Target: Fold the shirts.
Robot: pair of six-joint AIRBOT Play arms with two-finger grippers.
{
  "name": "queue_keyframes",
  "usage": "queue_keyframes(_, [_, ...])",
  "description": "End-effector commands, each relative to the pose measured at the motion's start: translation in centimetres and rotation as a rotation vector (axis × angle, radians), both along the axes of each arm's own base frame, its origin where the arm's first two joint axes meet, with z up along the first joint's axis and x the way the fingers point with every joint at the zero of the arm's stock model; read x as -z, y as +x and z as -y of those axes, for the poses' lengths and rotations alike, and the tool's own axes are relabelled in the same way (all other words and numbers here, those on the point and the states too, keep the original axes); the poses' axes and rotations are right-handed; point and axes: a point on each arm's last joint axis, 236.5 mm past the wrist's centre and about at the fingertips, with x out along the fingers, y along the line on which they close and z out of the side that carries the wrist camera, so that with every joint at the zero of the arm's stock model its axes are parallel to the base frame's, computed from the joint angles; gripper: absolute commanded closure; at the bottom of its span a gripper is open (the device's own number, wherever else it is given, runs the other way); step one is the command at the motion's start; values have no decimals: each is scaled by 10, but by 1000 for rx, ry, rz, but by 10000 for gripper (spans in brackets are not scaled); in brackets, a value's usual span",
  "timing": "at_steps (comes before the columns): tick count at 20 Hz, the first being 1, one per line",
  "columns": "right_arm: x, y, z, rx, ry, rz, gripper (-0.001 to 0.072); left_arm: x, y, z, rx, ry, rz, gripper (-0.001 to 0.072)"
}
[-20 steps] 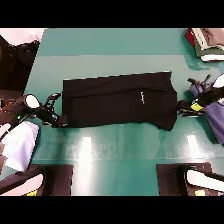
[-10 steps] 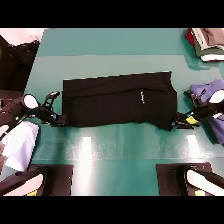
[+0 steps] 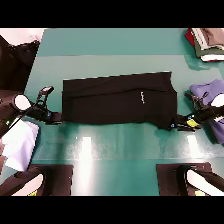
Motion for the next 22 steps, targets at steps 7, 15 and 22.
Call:
queue_keyframes(7, [25, 30, -21, 101, 108, 6, 194, -1, -3, 0, 3, -1, -9, 686])
queue_keyframes(15, [-23, -11, -25, -11, 109, -3, 688, -49, -9, 1, 37, -1, 58, 687])
queue_keyframes(22, [-83, -56, -27, 57, 48, 71, 689, -101, -80, 10, 83, -49, -4, 687])
